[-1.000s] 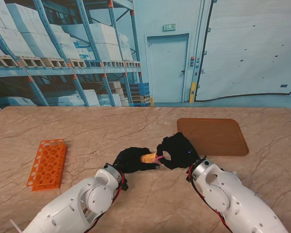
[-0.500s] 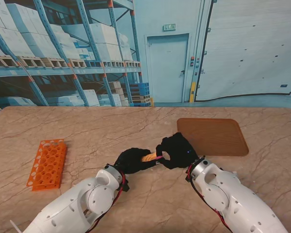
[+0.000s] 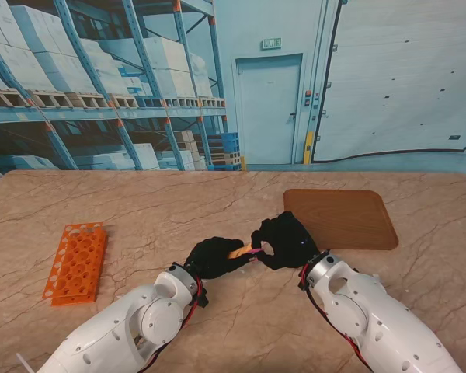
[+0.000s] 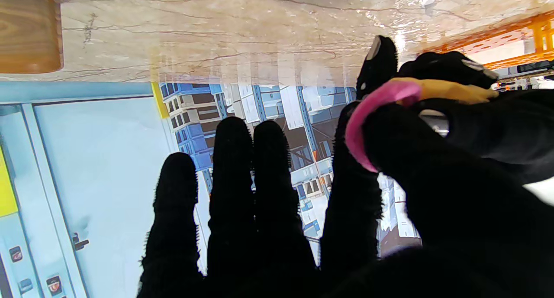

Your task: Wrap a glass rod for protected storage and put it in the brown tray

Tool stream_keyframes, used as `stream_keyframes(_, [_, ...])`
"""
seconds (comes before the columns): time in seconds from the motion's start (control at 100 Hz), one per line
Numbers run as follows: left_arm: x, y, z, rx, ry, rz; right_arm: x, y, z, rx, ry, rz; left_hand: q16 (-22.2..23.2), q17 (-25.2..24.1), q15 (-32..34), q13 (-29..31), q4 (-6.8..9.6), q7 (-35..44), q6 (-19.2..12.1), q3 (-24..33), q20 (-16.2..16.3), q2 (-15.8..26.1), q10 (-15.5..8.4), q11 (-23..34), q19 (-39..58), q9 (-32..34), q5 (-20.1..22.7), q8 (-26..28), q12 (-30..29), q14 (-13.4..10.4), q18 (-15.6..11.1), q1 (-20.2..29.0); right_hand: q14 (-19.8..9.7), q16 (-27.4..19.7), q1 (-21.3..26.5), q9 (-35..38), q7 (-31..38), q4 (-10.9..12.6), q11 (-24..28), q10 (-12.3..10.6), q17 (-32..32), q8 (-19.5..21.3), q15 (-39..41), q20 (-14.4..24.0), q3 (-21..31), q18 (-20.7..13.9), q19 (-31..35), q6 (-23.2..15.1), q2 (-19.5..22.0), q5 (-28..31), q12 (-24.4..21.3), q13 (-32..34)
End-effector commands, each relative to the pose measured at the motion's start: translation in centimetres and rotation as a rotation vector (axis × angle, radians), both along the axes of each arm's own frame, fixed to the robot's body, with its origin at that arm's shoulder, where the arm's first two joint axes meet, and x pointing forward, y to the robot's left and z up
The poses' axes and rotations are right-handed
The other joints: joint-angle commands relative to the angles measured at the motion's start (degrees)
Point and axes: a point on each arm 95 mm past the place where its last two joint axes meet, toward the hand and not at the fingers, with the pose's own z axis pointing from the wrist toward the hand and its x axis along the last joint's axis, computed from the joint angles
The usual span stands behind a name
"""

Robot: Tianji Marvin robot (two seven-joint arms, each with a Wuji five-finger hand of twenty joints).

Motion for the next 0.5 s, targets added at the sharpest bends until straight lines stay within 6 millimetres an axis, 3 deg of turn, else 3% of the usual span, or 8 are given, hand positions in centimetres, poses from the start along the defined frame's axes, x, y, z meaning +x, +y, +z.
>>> stream_keyframes(0.0, [-0.3,-0.5,0.2,-0.019,-0.003,-0.011,-0.2,0.2,0.0,0.004,-0.004,-0.002,-0.3,-0.1,8.3,2.8,-0.58,3.2,1.2,-0.2,2.1,2.7,-2.5,5.3,14.4,5.0,0.0,0.0,-1.0,2.7,-6.2,3.1,0.0,0.8,-1.2,0.3,0.4,-0.9,1.1,0.9,-0.5,0.4,1.1,0.1,-0.9,1.1,1.4,-0.3,1.7,-0.1,0.8,0.8])
stream_keyframes(0.16, [-0.4,-0.5,0.3,-0.032,-0.012,-0.015,-0.2,-0.3,0.1,0.003,-0.011,-0.020,-0.8,-0.2,8.5,2.7,1.55,10.0,4.1,0.1,2.2,2.1,-2.4,5.5,14.4,6.0,1.1,4.1,-1.3,3.4,-5.1,3.0,0.1,0.8,-2.0,0.0,0.8,-0.6,1.1,1.1,-0.6,0.9,1.0,0.1,-1.2,1.0,1.4,-0.4,2.0,-0.4,0.9,0.6])
stream_keyframes(0.33, [-0.4,-0.6,0.4,-0.038,-0.018,-0.017,-0.2,-0.8,0.2,0.004,-0.017,-0.037,-1.2,-0.3,9.0,2.7,6.59,13.6,5.2,7.7,2.8,-0.9,-2.3,5.5,14.4,8.9,3.2,6.4,-2.4,3.9,-3.5,-1.4,0.2,0.8,-1.6,-0.3,0.8,0.2,0.9,1.2,-0.7,1.2,0.9,0.1,-0.9,0.9,1.3,-0.2,1.9,-0.8,0.9,0.2])
stream_keyframes(0.49, [-0.4,-0.7,0.4,-0.039,-0.017,-0.020,-0.2,-1.1,0.3,0.003,-0.023,-0.047,-1.4,-0.3,9.2,2.7,7.52,14.7,5.4,8.9,3.0,-1.3,-2.5,5.7,14.4,9.8,3.9,7.1,-2.6,3.9,-3.1,-2.1,0.1,0.8,-1.0,-0.5,0.6,0.6,0.8,1.2,-0.7,1.2,0.9,0.1,-0.3,0.8,1.3,0.3,2.1,-1.4,0.9,0.0])
